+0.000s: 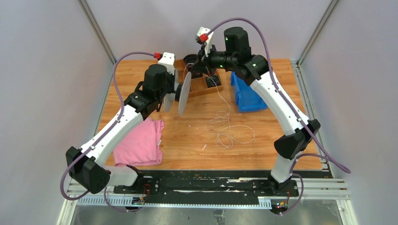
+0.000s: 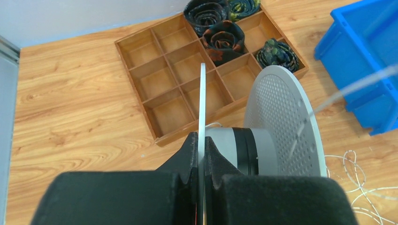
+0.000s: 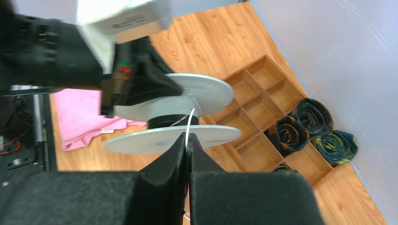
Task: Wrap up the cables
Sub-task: Wrap the cable around the cable reel.
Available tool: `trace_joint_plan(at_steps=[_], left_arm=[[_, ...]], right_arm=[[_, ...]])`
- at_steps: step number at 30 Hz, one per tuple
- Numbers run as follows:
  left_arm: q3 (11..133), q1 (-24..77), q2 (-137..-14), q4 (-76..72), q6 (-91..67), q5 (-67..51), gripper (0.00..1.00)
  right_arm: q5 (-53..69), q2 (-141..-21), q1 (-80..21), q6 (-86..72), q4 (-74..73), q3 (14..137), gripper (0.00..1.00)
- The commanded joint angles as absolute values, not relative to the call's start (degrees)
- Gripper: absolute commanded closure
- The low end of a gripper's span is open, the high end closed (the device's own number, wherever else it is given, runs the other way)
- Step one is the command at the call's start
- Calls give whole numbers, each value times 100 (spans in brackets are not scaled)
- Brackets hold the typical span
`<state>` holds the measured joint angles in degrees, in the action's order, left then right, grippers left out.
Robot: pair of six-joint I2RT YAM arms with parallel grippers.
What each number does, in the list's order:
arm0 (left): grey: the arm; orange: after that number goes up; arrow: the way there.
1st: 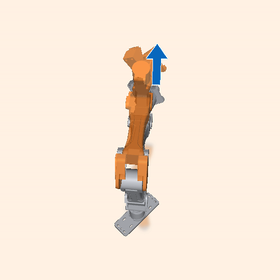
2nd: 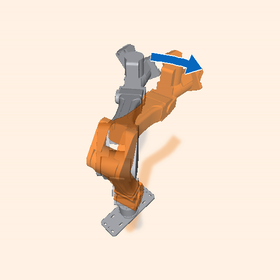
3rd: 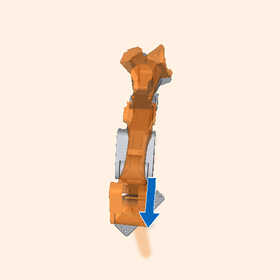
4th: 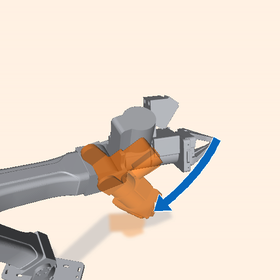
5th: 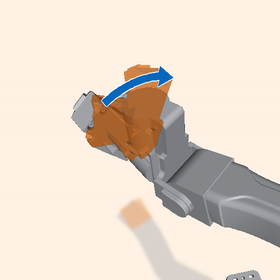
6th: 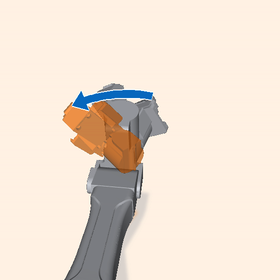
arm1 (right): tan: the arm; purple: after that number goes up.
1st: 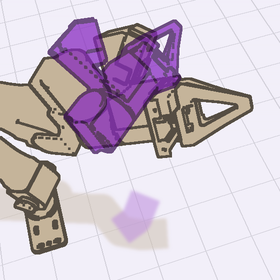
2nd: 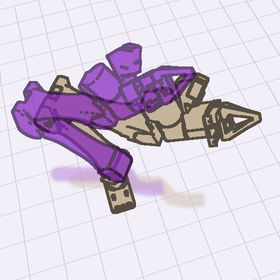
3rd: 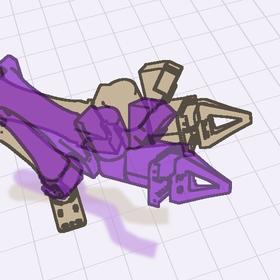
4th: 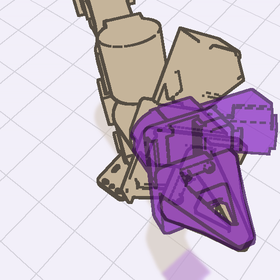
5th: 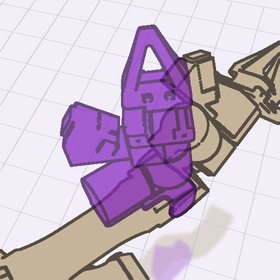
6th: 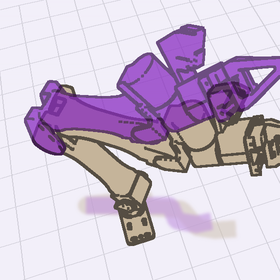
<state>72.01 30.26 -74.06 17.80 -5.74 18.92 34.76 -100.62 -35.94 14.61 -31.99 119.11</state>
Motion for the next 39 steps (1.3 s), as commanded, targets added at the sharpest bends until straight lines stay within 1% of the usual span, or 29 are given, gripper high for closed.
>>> trace_joint_plan(at_steps=[1,9,17,25,36,39], left_arm=[[7168,3076,-7121,1441,-624,1764,100],[7213,3076,-7006,1534,-729,1457,100],[7461,3076,-6988,1712,-870,1243,100],[7708,3076,-7003,1884,-1047,961,100],[8160,3022,-7014,2202,-1196,731,100],[8276,2968,-7005,2272,-1249,651,100]], right_arm=[[3175,-10408,-3320,1640,-3201,12405,99],[3292,-11052,-2912,1565,-3041,12689,100],[3478,-11325,-2608,1552,-2850,12428,100],[3631,-11507,-2541,1639,-2676,11866,99],[3870,-11391,-2449,1643,-2213,10706,97],[3978,-11193,-2425,1582,-2034,10395,96]])
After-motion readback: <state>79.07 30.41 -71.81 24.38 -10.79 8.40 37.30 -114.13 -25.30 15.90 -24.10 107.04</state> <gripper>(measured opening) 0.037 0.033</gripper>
